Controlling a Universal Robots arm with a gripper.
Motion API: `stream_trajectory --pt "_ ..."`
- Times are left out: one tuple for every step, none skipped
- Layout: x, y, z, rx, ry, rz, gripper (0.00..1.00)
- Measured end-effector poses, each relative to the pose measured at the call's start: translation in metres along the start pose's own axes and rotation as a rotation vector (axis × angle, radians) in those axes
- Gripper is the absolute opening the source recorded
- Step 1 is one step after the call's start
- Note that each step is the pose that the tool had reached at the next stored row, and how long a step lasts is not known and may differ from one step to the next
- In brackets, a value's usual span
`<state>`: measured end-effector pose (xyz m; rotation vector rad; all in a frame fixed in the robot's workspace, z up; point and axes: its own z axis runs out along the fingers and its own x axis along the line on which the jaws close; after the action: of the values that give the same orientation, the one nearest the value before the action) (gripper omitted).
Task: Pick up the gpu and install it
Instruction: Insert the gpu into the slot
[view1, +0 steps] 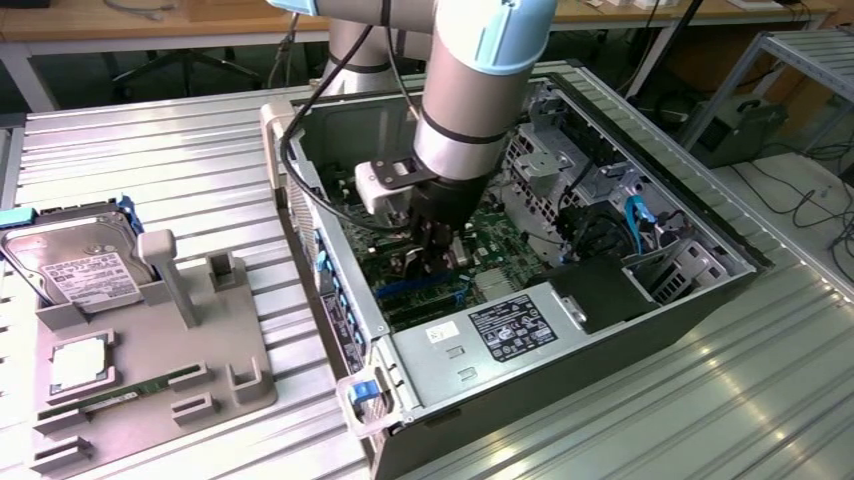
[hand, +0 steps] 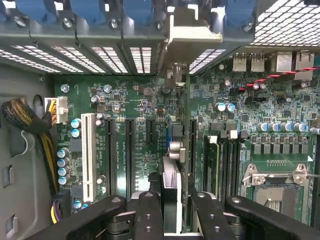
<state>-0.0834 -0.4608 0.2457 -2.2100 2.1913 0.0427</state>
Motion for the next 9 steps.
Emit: stream_trajectory --pt "0.0001 0.0004 0.002 0.0 0.0 0.0 0.28" --pt "0.0011 0.0006 0.0021 0.0001 -0.0002 0.0 0.28" --pt "0.0018 0.0006 0.0019 0.0 0.0 0.0 0.28" --pt "0.0019 0.0006 0.0019 0.0 0.0 0.0 0.28" --pt "0.0019 0.0007 0.002 0.0001 -0.0001 0.0 0.28" --pt "0.0019 0.001 0.002 0.0001 0.0 0.0 0.28" --pt "0.0019 0.0013 0.002 0.0001 0.0 0.0 0.28" --pt "0.002 0.0015 0.0021 0.0001 -0.0001 0.0 0.28" --pt "0.0019 0.0017 0.0022 0.0001 -0.0001 0.0 0.28"
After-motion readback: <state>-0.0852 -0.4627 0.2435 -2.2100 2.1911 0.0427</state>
